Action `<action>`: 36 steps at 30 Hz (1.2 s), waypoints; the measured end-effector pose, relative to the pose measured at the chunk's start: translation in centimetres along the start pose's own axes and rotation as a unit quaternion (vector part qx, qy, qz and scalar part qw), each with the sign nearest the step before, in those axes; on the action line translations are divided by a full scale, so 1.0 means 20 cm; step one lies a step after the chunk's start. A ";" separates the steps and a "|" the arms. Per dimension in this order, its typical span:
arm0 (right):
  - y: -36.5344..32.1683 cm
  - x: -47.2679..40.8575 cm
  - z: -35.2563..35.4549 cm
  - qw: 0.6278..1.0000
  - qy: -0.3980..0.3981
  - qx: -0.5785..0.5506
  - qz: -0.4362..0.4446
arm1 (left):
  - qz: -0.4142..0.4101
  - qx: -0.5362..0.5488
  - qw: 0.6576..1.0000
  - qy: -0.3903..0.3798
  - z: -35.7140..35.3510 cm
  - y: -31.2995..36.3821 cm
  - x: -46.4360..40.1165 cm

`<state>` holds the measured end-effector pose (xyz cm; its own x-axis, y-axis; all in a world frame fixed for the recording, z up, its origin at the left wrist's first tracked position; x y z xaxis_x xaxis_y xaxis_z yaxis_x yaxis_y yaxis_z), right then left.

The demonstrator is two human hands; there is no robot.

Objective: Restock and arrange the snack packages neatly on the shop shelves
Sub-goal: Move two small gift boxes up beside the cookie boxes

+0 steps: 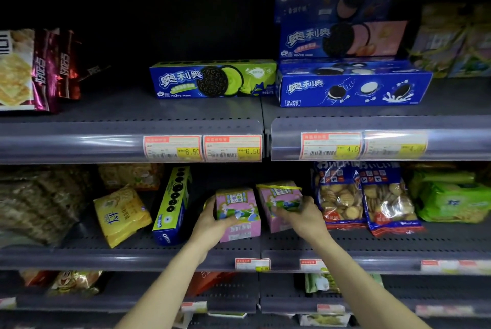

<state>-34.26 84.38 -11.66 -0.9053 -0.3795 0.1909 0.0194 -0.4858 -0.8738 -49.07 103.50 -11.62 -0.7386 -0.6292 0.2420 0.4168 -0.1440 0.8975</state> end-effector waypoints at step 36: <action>-0.03 0.27 0.22 0.978 -0.081 -0.192 0.016 | -0.062 0.086 0.992 -0.071 0.03 0.20 0.14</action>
<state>-37.20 79.12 -8.13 -0.8272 -0.5243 0.2021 -0.1428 -0.1518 -0.9780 -49.85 101.55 -7.12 -0.8510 -0.4986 0.1649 0.2308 -0.0730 0.9703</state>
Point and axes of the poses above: each hand's wrist, its own x-axis away from the middle knuckle, its own z-axis out of the back of the hand, y = z × x, the point moved 8 cm from there along -x, towards the middle knuckle, and after that the axes turned 5 degrees about -x, right-handed, at the moved point
